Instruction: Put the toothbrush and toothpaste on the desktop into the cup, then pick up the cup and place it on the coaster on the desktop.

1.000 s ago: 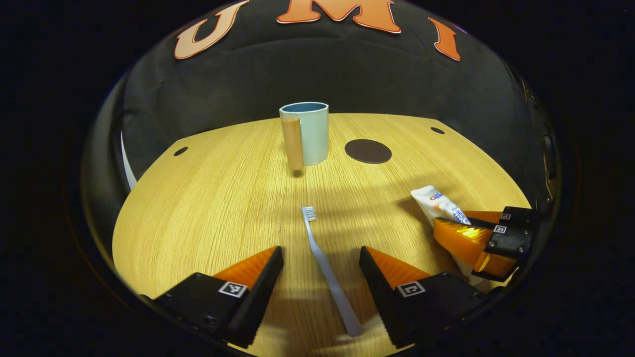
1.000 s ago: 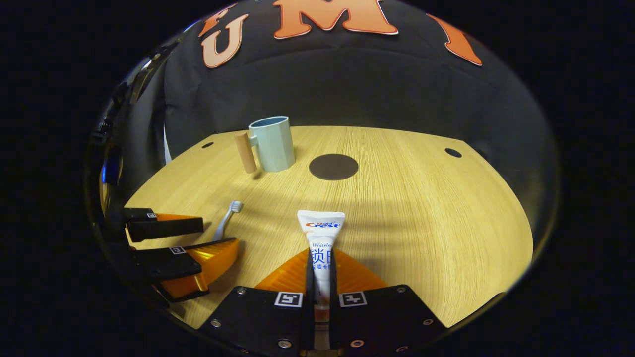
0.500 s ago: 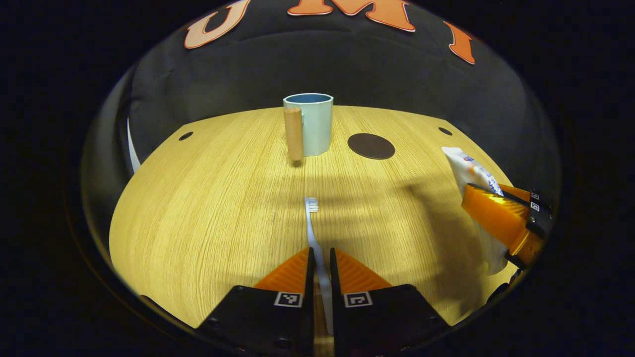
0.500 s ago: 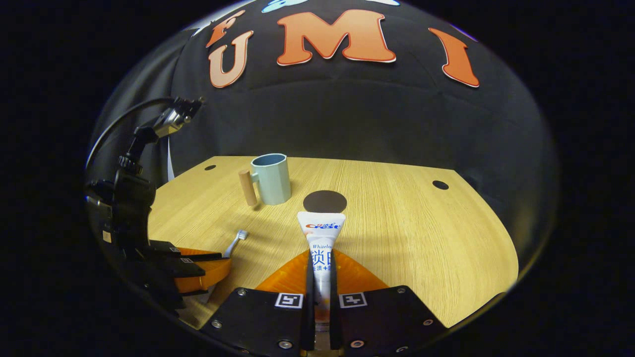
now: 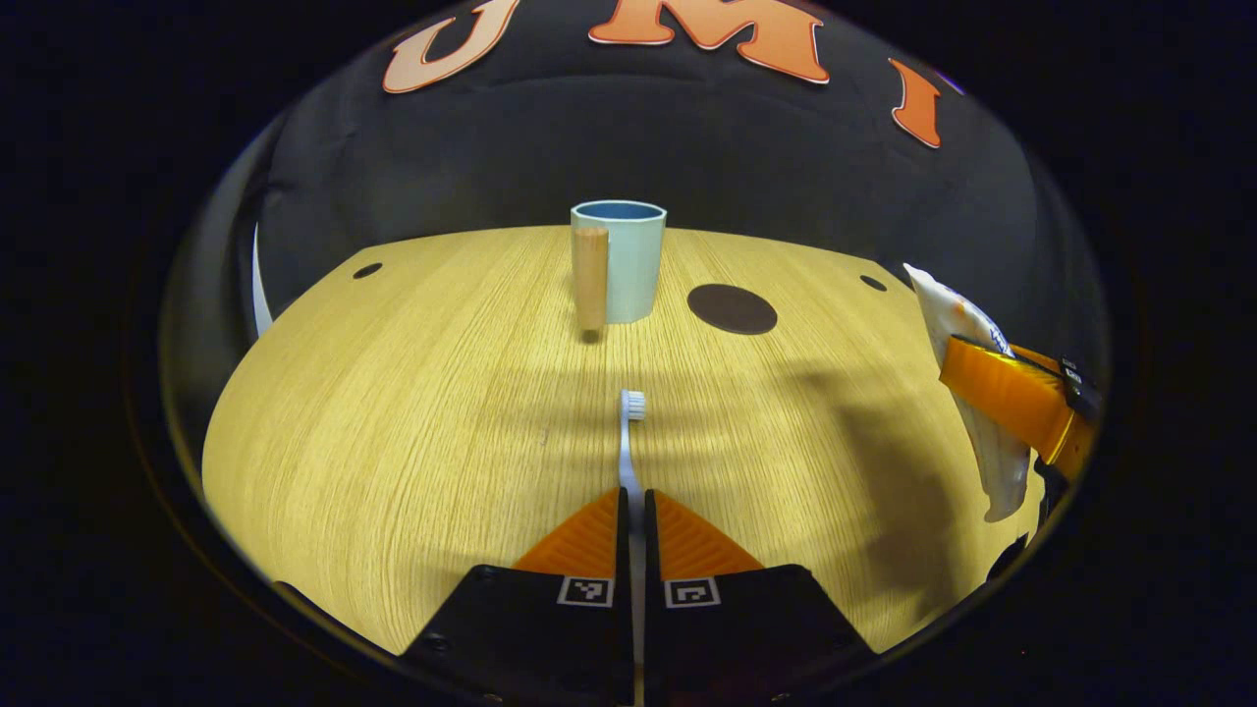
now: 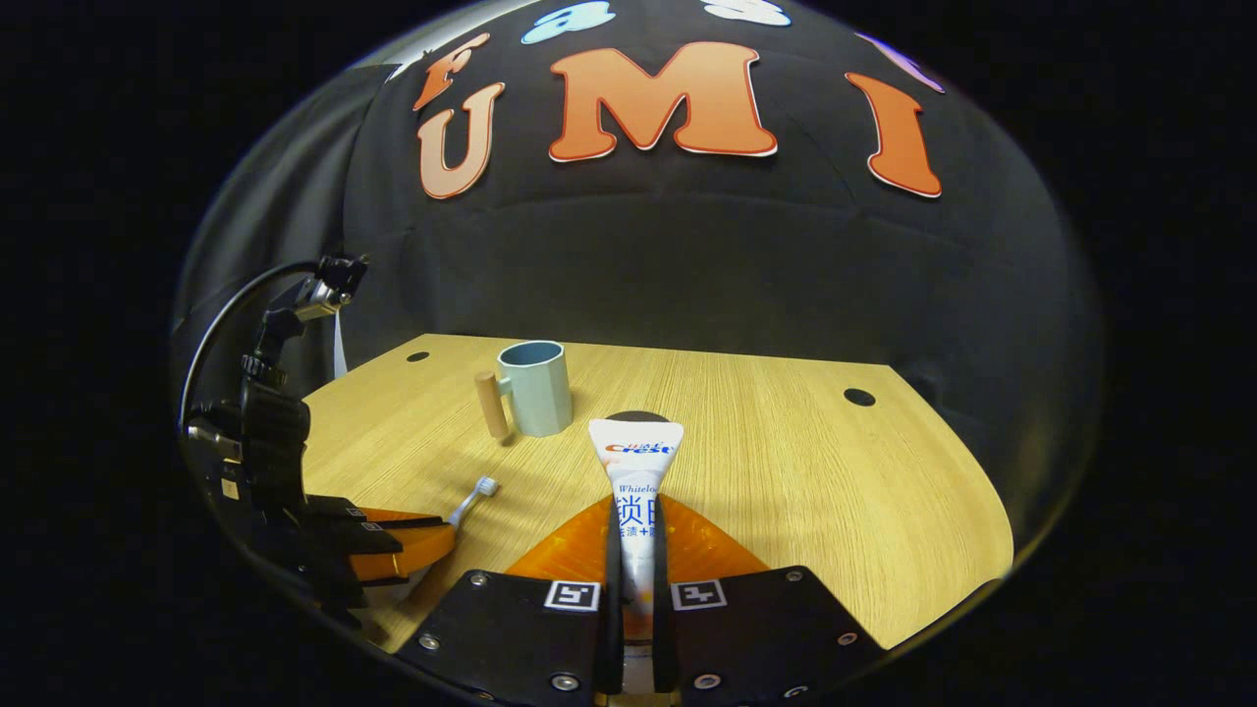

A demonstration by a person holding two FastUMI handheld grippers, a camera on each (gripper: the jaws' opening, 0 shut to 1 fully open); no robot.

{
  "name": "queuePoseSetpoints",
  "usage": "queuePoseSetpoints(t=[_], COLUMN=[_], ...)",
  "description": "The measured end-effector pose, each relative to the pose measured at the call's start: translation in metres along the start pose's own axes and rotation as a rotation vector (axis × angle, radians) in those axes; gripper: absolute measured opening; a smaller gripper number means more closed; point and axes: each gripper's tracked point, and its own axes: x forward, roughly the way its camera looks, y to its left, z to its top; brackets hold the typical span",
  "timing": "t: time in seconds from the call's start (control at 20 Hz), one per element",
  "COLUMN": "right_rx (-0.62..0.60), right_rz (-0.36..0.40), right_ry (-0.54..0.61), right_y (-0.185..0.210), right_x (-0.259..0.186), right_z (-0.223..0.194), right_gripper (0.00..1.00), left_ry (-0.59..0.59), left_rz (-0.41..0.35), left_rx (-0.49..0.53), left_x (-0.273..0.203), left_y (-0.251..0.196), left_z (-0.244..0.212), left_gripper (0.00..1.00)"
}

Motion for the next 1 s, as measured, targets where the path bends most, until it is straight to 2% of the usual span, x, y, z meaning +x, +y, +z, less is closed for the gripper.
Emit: queuePoseSetpoints(t=[0.6,0.85,1.0], right_rx=[-0.001,-0.008,0.0], right_rz=[0.013,0.011,-0.004], right_ry=[-0.087,-0.109,-0.106], right_y=[0.006,0.004,-0.002], right_x=[0.001,0.002,0.007], right_z=[0.034,0.044,0.045], right_gripper=[0.12,0.12,0.12], left_ry=[-0.38,-0.497,-0.537], left_rz=[-0.02,-0.019,-0.029], left_rx=[0.065,0.072,0.036], left_x=[-0.022,-0.024,-0.02], left_y=[0.004,0.007,0.009], left_z=[0.083,0.133,0.162], left_gripper=[0.04,0.04,0.04])
